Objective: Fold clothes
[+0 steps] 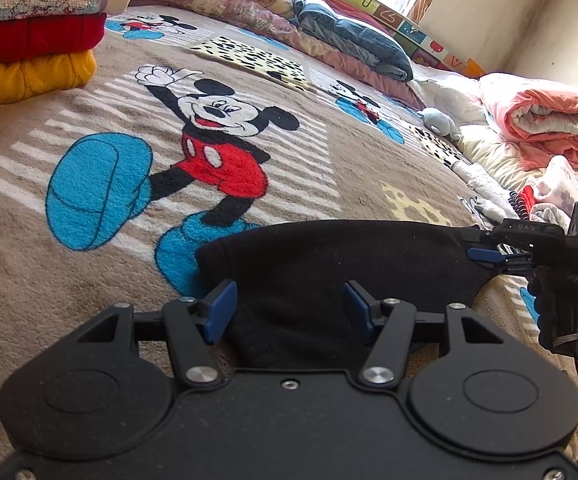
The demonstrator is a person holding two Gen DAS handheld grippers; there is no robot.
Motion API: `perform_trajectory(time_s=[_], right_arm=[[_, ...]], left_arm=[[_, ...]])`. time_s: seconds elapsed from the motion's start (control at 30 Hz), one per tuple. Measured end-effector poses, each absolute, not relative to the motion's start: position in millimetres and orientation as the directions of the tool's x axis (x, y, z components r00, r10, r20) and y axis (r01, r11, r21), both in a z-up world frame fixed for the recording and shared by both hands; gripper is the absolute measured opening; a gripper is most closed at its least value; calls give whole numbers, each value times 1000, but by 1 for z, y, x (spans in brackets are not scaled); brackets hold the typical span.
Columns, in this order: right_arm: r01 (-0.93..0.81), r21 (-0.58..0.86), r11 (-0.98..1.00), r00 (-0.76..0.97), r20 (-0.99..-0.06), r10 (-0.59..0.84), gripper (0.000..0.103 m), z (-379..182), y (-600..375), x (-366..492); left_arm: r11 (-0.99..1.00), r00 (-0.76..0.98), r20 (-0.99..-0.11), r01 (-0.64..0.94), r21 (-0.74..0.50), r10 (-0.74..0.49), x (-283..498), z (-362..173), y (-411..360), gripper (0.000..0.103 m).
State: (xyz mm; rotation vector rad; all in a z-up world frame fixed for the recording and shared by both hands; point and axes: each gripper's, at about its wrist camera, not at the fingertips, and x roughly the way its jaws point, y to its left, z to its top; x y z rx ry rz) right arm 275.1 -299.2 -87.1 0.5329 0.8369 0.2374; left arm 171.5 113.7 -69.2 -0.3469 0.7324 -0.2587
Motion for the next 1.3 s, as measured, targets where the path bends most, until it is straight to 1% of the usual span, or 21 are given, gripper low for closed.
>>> perform_trajectory(time_s=[0.03,0.1,0.13,0.2,0.23,0.27,0.33,0.4,0.47,0.53,0.6,0.63,0.73,0.77,0.87,1.0,1.13,1.2,1.3], right_arm=[[23,551,834,667,-630,398,46,-87,-305,273],[51,602,797,693,-596,406,56,-86,-312,262],[45,611,790,697,-586,413,56,-84,-310,257],[-10,687,726,683,-526,507,56,-85,-299,248],[-36,757,653,653,-476,588,57,-93,-287,246],[-44,787,615,624,-459,632,62,-100,-277,243],[-55,842,536,564,-417,713,63,-113,-257,237],[-36,869,494,589,-381,713,63,-119,-261,233],[25,884,467,636,-375,675,60,-120,-286,234],[83,895,437,680,-372,632,59,-122,-311,236],[124,864,489,735,-410,539,60,-120,-335,240],[158,845,511,771,-428,471,60,-120,-355,241],[254,829,499,838,-446,314,60,-122,-414,234],[278,831,482,849,-448,281,60,-125,-429,230],[333,783,526,861,-480,169,63,-117,-461,217],[287,821,493,888,-421,185,65,-105,-467,193],[179,814,552,882,-382,277,65,-80,-430,173],[111,791,602,883,-357,306,65,-63,-412,155],[-38,658,752,892,-317,322,65,-18,-355,133]], left_arm=[[911,716,-605,110,-397,-350,171,-69,114,58],[910,715,-603,111,-400,-353,171,-69,115,58],[909,715,-603,112,-402,-354,172,-69,115,58],[908,715,-602,112,-403,-355,172,-69,115,58],[908,715,-602,112,-403,-355,172,-69,115,58],[908,715,-602,111,-403,-355,172,-69,115,58],[908,715,-602,111,-405,-356,171,-68,115,58],[907,715,-601,110,-407,-357,171,-68,116,58],[907,715,-602,111,-406,-357,171,-68,116,58],[908,715,-602,111,-405,-356,171,-68,116,58],[907,715,-602,111,-406,-357,171,-69,116,58],[907,714,-601,111,-407,-358,172,-69,116,58],[907,714,-602,113,-405,-357,172,-69,116,59],[907,714,-602,113,-405,-357,172,-69,116,59],[907,714,-602,114,-405,-359,172,-68,116,59],[910,717,-602,112,-399,-352,171,-67,114,59],[916,739,-583,113,-386,-337,163,-60,114,59],[918,750,-573,114,-379,-329,158,-56,113,59],[919,778,-539,121,-375,-323,148,-47,115,59]])
